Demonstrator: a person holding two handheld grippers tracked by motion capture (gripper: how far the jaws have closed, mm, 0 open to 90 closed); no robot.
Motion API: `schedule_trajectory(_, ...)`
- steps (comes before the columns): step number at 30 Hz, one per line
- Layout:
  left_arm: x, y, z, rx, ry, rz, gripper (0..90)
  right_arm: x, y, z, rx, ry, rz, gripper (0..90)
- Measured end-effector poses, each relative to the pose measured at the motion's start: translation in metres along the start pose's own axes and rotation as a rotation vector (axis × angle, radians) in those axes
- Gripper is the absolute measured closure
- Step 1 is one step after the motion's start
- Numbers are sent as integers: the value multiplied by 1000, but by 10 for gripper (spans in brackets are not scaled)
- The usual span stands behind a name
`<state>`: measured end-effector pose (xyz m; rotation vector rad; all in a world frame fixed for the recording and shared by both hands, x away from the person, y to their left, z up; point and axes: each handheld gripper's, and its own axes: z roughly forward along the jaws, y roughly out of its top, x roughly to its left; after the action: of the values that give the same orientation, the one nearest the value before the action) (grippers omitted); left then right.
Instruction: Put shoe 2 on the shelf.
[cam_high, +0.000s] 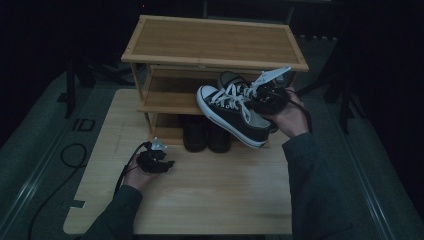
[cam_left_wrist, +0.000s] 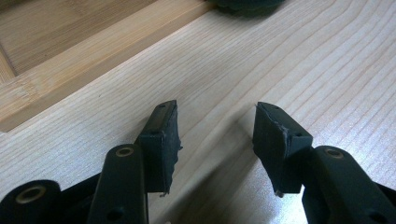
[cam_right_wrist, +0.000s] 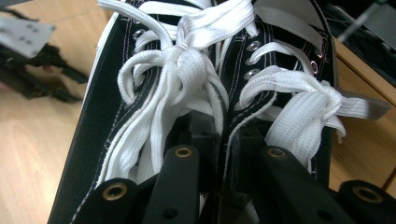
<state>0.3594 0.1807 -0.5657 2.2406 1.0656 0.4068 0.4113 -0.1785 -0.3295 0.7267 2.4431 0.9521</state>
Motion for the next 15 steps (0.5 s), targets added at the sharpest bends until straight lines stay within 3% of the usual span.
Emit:
schedule_trajectory(5,0,0,0,0,-1,-1,511,1,5,8,3,-28,28,828)
schedule_trajectory(15,0,0,0,3,2,2,511,8,16,24,4,-89,26,820)
